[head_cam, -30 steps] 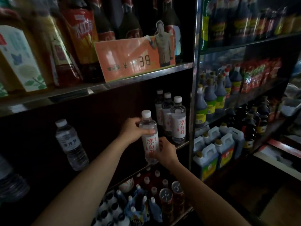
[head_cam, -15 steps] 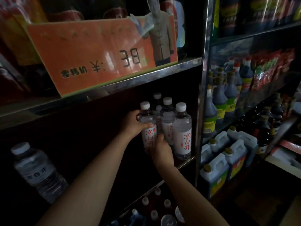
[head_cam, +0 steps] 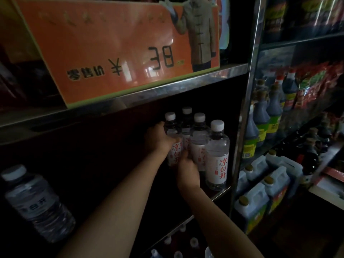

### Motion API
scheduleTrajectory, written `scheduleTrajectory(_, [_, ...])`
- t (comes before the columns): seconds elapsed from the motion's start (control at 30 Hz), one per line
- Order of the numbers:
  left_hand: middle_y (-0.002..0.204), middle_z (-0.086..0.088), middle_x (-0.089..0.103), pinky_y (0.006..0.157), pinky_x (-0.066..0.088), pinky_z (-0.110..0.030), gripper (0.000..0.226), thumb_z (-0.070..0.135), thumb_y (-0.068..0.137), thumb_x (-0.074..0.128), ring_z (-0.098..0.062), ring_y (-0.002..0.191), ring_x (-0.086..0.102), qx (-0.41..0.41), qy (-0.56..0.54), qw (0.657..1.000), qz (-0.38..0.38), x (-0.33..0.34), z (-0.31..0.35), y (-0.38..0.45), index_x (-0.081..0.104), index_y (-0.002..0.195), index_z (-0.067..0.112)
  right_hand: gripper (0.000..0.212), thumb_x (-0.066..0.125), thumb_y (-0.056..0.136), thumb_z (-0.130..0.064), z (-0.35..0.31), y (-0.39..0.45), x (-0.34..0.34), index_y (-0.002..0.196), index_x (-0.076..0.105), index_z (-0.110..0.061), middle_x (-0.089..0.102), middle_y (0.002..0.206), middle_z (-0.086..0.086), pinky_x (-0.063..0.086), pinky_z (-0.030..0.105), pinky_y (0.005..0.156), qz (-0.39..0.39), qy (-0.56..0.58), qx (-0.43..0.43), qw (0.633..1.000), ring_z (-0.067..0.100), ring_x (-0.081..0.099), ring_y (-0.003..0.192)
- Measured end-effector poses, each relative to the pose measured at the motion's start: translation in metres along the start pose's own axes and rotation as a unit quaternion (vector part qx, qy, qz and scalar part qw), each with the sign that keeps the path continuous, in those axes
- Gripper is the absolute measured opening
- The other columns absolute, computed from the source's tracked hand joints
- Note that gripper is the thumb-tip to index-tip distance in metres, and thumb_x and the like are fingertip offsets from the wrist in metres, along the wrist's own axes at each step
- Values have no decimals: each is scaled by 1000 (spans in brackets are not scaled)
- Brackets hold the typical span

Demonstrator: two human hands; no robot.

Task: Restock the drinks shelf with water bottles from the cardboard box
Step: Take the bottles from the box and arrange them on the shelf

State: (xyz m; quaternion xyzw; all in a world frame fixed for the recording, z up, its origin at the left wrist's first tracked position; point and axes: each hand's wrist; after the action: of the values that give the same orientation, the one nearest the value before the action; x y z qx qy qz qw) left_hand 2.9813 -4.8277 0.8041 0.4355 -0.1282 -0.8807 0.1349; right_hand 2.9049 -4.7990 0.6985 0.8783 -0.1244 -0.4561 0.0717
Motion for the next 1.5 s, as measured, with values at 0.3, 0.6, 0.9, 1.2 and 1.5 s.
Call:
scheduleTrajectory(0.3, [125,-12,60,94,48,-36,73,39,70,80,-27,114,58,-46,0,999,-12,-46,-22,-35,49,130,10,45,39,98,-8,-18,-8,-25,138,21,-4,63,116,17,51,37,74,-1,-62,-26,998,32,66,98])
scheduleTrajectory(0.6, [103,1,69,82,49,-22,31,33,82,71,-11,92,65,-60,-18,997,-42,-130,-65,-123,67,109,17,36,61,90,-27,-45,-39,-54,116,53,-3,64,113,21,49,36,80,-72,53,-14,996,37,61,104])
scheduleTrajectory(0.9, [90,0,70,71,44,-21,22,33,86,67,-14,86,64,-200,67,976,44,-268,-144,-287,70,97,15,34,68,84,-41,-158,-166,-66,105,65,-15,65,109,7,40,24,74,-297,35,-218,929,24,61,105])
scheduleTrajectory(1.2, [88,-4,63,73,50,-32,22,38,91,59,-18,81,59,-370,107,921,50,-388,-164,-535,60,98,17,24,63,89,-42,-265,-382,-67,98,53,-22,62,93,-2,45,29,69,-441,73,-401,800,18,60,89])
scheduleTrajectory(1.5, [78,-3,64,62,37,-16,53,64,80,55,-17,86,61,-466,149,857,164,-460,-115,-790,66,91,13,23,61,91,-39,-310,-606,-92,93,58,-17,59,90,8,44,36,74,-508,71,-533,673,25,59,91])
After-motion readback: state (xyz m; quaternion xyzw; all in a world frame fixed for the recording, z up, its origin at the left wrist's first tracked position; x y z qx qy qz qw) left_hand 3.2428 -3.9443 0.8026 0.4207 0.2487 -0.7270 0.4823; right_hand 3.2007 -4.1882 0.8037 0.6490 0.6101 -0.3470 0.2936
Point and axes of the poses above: each hand's wrist, its own y-axis towards the middle knuckle, its own x-axis out of the palm, z = x × y
